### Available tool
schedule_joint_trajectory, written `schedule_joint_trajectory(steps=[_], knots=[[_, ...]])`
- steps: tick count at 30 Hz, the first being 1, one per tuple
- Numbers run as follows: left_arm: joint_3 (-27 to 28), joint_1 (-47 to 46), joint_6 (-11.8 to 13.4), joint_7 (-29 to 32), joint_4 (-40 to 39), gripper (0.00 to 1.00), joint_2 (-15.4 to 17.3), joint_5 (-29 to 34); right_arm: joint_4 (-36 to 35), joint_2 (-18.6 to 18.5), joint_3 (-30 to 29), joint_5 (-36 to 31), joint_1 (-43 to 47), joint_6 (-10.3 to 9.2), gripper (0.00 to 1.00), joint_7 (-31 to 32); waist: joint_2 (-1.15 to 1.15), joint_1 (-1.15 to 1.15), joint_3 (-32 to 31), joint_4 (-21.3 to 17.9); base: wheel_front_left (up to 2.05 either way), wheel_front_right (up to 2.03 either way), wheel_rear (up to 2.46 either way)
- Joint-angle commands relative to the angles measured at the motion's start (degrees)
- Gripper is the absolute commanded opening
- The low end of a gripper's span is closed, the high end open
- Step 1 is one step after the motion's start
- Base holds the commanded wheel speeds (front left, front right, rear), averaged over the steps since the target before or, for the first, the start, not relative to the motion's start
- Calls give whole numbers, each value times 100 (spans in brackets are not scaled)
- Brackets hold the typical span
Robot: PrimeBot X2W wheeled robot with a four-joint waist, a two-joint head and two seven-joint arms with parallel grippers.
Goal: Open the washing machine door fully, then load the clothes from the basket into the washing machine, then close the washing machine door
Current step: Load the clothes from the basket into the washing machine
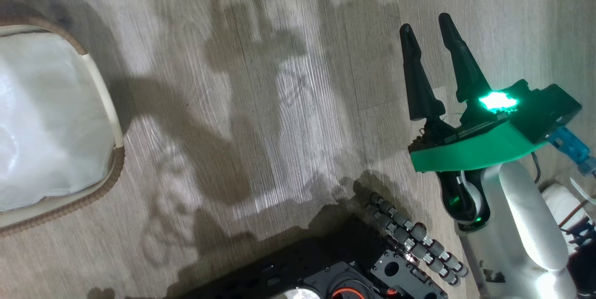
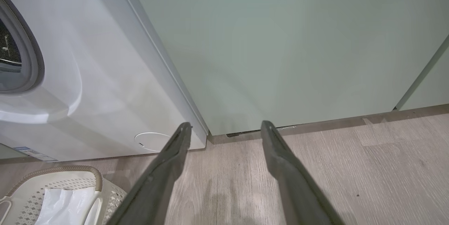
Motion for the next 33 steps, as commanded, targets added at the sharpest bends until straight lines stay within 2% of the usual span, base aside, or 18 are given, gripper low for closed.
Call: schedule_joint_trajectory(steps=[1,4,11,22,27,33], knots=[[-83,-179,5,-81,-95,100,161,22,-107,-11,58,3,106,0,100,-53,0,-1,-59,26,0,0,0],[16,-87,31,-188,68,100,102,-128,-85,-11,-8,-35,116,0,100,-53,0,-1,-181,90,0,0,0],[-118,337,-173,-387,262,100,-52,-154,-75,-11,-168,-195,130,0,100,-53,0,-1,-596,312,0,0,0],[-43,1763,-503,-520,410,100,-530,-620,69,-11,-445,-647,381,0,100,-53,0,-1,-1635,907,0,0,0],[-44,2706,-557,-533,-63,100,-669,-817,147,-11,-507,-792,558,0,100,-53,0,-1,-2170,1136,0,0,0],[-379,4335,-570,-535,-1297,100,-818,-1289,211,-11,-638,-961,885,0,100,-53,0,-1,-2911,1447,0,0,0]])
